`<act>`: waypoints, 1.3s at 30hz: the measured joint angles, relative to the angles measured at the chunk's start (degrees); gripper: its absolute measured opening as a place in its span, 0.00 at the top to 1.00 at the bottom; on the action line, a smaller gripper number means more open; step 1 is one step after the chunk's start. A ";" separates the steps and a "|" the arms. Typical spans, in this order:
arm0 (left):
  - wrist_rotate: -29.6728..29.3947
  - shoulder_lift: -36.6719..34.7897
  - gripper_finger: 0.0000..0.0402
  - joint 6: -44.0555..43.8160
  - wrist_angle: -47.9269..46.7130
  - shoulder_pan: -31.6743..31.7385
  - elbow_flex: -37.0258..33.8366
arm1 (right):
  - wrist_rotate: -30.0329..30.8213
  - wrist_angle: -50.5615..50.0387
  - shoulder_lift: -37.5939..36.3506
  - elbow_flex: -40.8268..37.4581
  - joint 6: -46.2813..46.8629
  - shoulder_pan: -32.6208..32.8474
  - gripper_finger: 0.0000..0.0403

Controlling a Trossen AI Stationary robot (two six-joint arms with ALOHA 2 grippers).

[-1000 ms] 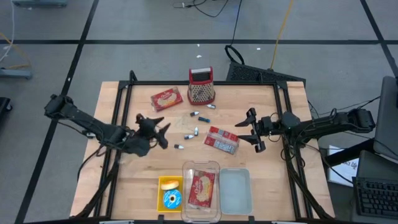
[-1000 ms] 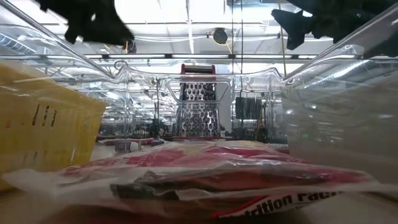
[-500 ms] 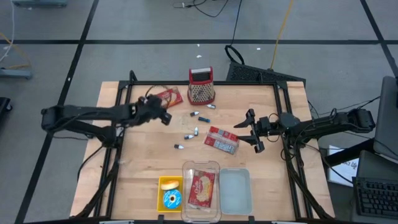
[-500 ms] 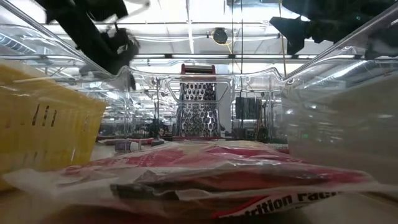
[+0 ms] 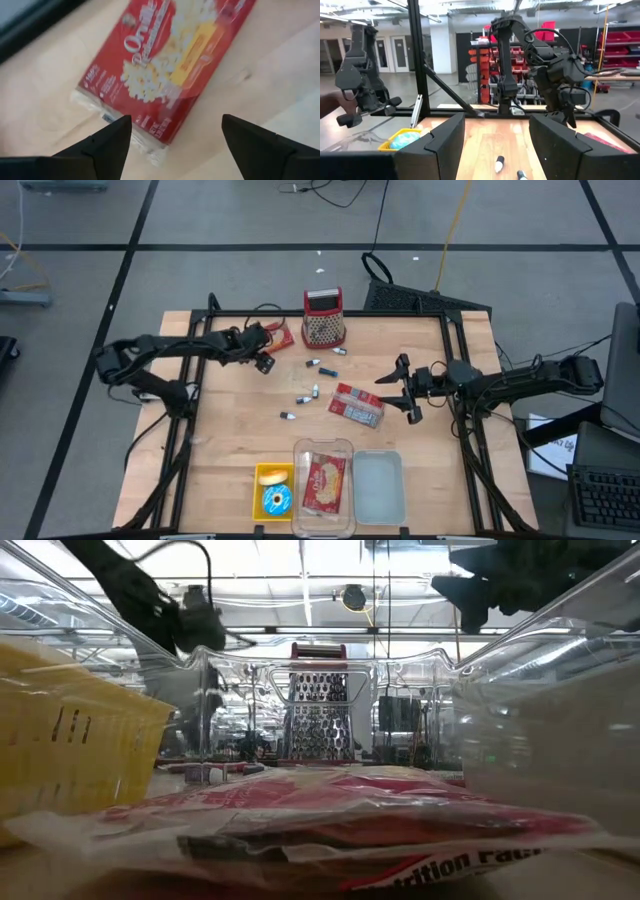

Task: Pick & Place Food Item
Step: Put the top popcorn bag into the transparent bin

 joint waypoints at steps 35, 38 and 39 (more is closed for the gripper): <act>4.44 9.72 0.94 4.89 5.12 2.73 0.07 | -0.04 -0.75 0.02 0.00 0.46 -0.79 0.47; 3.54 9.74 0.98 5.86 5.04 1.86 0.04 | -0.06 -0.75 0.02 0.00 0.79 -0.79 0.47; 3.18 9.74 0.98 6.03 4.93 1.41 0.03 | -0.07 -0.75 0.02 0.00 1.41 -0.79 0.47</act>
